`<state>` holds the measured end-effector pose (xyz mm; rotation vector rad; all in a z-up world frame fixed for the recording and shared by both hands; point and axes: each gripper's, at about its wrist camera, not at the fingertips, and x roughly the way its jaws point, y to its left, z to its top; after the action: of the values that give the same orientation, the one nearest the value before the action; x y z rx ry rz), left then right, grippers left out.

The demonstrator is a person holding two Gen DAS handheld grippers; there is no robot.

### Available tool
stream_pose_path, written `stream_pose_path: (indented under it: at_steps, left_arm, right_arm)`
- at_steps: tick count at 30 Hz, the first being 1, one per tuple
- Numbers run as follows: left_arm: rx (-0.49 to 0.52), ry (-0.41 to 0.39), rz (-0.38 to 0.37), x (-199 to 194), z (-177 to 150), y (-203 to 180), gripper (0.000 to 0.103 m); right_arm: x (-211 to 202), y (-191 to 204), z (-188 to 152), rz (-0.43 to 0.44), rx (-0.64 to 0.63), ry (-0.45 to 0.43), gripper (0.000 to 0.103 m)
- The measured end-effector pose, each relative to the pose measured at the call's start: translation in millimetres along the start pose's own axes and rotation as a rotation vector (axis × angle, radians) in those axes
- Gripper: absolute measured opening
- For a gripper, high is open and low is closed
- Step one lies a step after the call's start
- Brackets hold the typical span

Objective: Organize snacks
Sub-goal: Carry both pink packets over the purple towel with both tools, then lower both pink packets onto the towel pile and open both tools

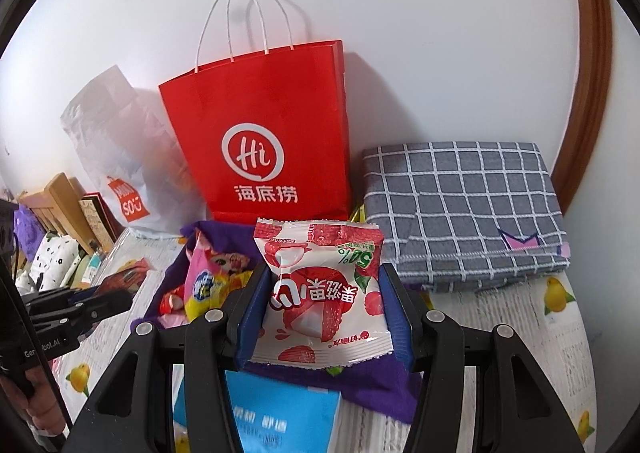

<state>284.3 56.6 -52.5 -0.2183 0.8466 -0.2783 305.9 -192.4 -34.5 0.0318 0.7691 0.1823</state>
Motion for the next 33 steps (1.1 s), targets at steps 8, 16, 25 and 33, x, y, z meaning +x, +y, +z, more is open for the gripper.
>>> stream_pose_path:
  at_steps: [8,16,25,33]
  left_arm:
    - [-0.006,-0.005,-0.012,15,16,8,0.02]
    - [0.011,0.02,-0.042,43,29,-10,0.021]
    - [0.033,0.04,-0.051,62,39,-22,0.021]
    - [0.013,0.071,-0.056,77,36,-19,0.021]
  right_arm:
    - [36,-7,5,0.023,0.026,0.038,0.054]
    - [67,-17,-2,0.046,0.039,0.135,0.054]
    - [90,-12,-8,0.058,0.015,0.199,0.054]
    - [114,-4,-18,0.065,-0.011,0.268,0.054]
